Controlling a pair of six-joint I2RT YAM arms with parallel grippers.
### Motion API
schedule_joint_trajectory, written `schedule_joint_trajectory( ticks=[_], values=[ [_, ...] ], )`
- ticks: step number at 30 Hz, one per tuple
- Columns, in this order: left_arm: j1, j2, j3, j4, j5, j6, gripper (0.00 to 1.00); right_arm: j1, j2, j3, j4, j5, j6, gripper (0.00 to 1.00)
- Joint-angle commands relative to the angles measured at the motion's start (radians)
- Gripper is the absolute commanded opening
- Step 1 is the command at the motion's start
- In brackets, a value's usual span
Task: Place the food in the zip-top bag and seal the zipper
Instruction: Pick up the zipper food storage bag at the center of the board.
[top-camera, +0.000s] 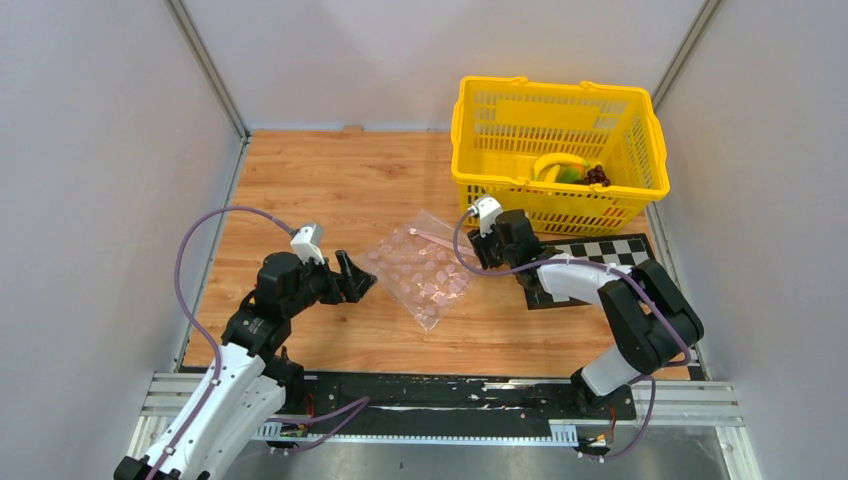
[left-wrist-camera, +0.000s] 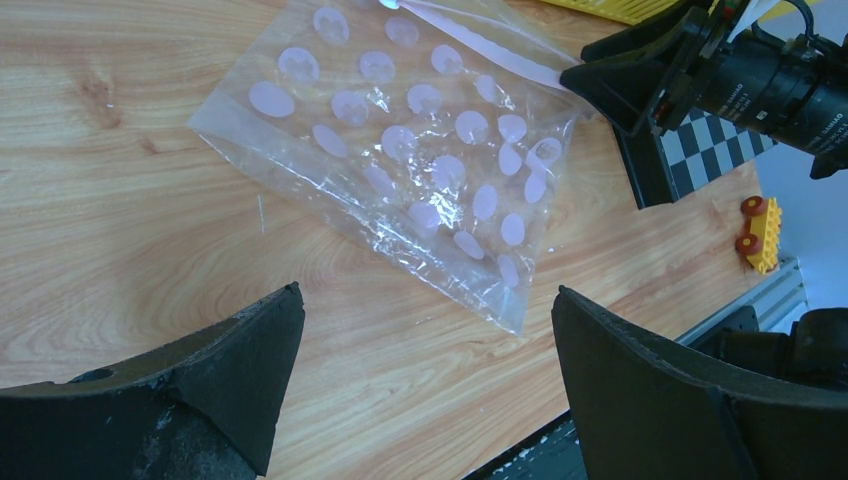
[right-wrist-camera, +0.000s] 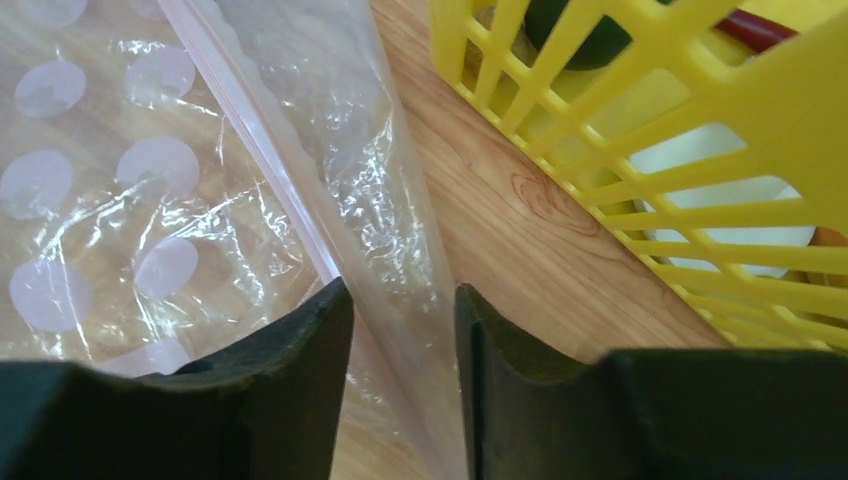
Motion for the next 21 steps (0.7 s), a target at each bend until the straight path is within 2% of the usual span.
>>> schedule_joint_trajectory(
  ticks=[1,7,10,15,21],
  values=[
    [-0.003,-0.003,0.011,0.028,0.014,0.018,0.99,0.006,0.000,0.037,0.038,0.051,0.009,0.35],
    [-0.003,-0.006,0.020,0.020,0.033,0.018,0.99,0.020,-0.065,0.043,-0.071,-0.032,0.043,0.12],
    [-0.003,-0.005,0.028,0.015,0.029,0.014,0.99,0.028,-0.123,0.036,-0.127,-0.112,0.120,0.06],
    [-0.003,-0.004,0.037,0.037,0.012,-0.021,0.99,0.032,-0.240,-0.023,-0.133,-0.194,0.407,0.05],
    [-0.031,0.058,0.048,0.128,0.085,-0.066,0.97,0.044,-0.297,-0.189,0.087,-0.318,0.708,0.03]
  ],
)
